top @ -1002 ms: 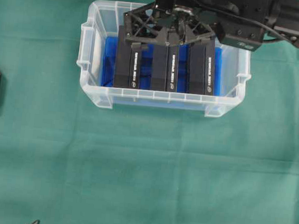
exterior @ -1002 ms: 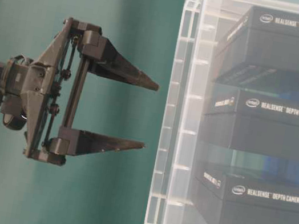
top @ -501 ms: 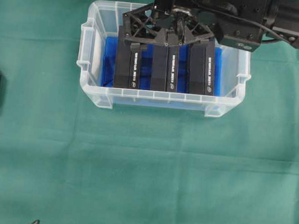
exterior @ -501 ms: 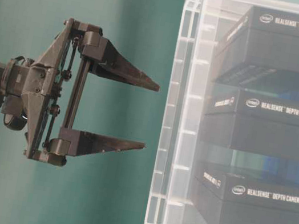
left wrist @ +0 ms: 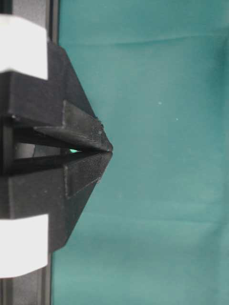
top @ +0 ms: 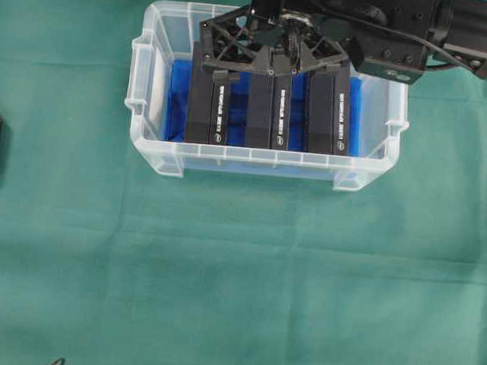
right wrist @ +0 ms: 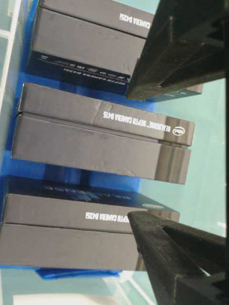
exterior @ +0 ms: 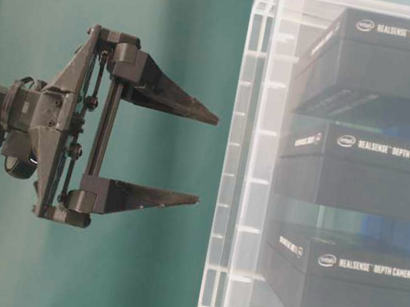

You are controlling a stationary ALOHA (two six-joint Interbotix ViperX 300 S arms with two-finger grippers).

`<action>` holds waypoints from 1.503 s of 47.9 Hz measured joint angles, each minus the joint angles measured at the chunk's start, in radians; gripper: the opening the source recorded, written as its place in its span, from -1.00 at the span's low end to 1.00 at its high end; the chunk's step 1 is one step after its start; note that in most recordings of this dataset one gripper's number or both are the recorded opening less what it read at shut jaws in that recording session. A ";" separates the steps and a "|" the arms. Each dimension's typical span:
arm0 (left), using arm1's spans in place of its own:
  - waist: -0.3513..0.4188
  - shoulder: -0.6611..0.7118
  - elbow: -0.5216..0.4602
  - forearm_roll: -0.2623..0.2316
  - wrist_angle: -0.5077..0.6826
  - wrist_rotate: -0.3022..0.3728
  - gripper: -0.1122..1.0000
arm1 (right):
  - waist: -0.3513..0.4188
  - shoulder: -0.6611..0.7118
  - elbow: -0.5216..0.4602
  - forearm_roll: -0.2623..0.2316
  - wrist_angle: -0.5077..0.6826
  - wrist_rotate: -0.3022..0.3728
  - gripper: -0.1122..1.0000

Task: Take the box out of the case with the right arm.
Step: 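Move the open right gripper over the middle black box, then lower the right gripper around the middle box and close it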

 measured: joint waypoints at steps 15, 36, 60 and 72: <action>0.000 0.002 0.000 0.000 0.002 0.000 -0.80 | 0.000 0.000 0.000 0.000 0.000 -0.002 0.87; 0.000 0.002 0.000 0.000 0.002 0.000 -0.80 | 0.000 0.005 0.000 -0.005 0.000 -0.002 0.87; 0.000 0.002 0.000 0.000 0.002 0.000 -0.80 | 0.000 0.015 0.075 -0.011 -0.040 0.000 0.87; 0.000 0.002 0.000 0.000 0.002 0.000 -0.80 | -0.005 0.015 0.181 -0.005 -0.181 0.008 0.87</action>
